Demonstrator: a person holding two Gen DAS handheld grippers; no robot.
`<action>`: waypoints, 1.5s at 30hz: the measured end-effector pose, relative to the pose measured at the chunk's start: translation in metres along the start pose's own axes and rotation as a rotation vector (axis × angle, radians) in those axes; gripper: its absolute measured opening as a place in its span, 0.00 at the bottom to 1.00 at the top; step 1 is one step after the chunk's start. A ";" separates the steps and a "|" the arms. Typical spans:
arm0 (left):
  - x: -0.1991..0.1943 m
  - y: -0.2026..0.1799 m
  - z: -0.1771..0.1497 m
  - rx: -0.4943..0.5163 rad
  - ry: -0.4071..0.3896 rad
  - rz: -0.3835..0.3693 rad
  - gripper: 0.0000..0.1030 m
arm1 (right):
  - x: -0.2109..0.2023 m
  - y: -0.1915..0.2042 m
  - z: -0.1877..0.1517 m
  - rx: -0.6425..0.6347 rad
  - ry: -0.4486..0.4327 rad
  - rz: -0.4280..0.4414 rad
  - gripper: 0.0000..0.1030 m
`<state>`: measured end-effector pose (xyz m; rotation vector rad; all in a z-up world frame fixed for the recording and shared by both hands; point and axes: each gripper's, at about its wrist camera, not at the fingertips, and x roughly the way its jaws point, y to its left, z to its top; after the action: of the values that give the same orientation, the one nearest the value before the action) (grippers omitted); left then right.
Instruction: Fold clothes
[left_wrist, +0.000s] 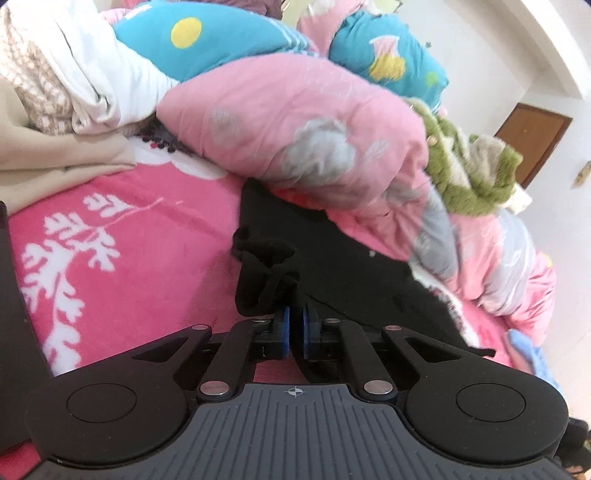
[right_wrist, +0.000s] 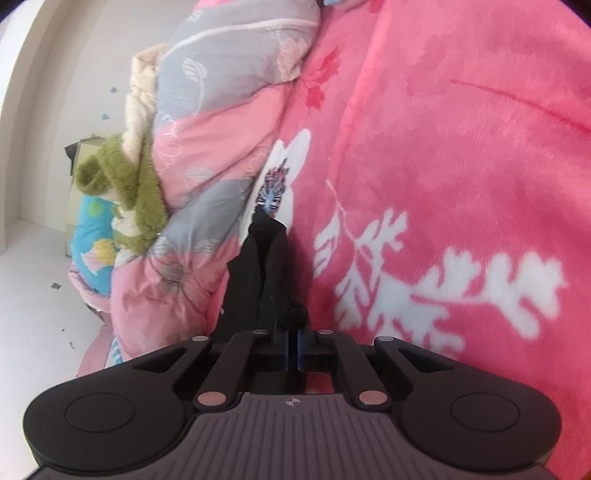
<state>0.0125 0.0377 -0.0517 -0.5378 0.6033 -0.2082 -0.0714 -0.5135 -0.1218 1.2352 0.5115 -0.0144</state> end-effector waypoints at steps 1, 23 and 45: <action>-0.007 0.001 -0.001 -0.002 0.004 -0.007 0.04 | -0.004 0.002 -0.002 -0.002 -0.001 0.007 0.03; -0.103 0.032 -0.067 0.061 0.212 0.016 0.05 | -0.150 -0.018 -0.077 -0.016 -0.022 -0.066 0.03; -0.094 0.020 -0.044 0.191 0.184 0.031 0.37 | -0.116 0.022 -0.077 -0.210 0.025 -0.143 0.30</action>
<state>-0.0886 0.0675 -0.0476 -0.3259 0.7615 -0.2851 -0.1956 -0.4671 -0.0760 0.9934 0.6068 -0.0651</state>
